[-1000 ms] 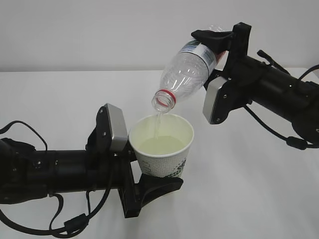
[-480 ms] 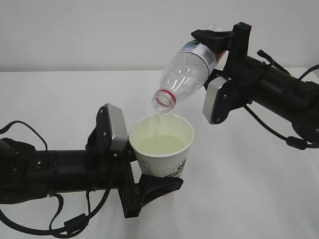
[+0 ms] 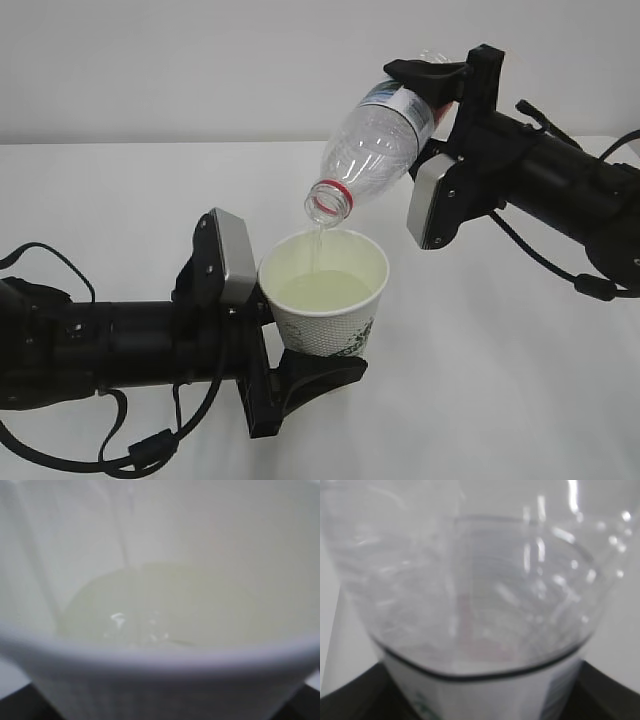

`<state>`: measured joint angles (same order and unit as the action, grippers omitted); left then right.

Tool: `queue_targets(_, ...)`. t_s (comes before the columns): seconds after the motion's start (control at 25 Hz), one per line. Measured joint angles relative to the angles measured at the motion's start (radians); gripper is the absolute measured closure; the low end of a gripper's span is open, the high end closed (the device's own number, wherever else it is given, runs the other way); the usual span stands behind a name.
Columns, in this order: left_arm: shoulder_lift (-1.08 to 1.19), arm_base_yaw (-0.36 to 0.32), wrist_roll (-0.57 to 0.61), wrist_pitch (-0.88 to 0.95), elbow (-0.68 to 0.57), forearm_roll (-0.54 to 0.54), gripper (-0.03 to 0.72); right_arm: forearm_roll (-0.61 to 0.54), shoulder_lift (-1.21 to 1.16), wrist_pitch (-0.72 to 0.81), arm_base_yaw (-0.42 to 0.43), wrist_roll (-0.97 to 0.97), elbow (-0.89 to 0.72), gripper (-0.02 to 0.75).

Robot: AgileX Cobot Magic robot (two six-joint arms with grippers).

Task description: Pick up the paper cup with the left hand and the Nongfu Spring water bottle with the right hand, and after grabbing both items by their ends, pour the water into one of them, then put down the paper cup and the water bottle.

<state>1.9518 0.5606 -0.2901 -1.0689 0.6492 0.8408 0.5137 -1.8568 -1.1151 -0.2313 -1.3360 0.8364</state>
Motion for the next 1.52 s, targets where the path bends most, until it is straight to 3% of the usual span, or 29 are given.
queue_targets(1.52, 0.0, 0.0, 0.034, 0.005, 0.0, -0.022, 0.133, -0.002, 0.0, -0.002, 0.0, -0.02, 0.0, 0.207)
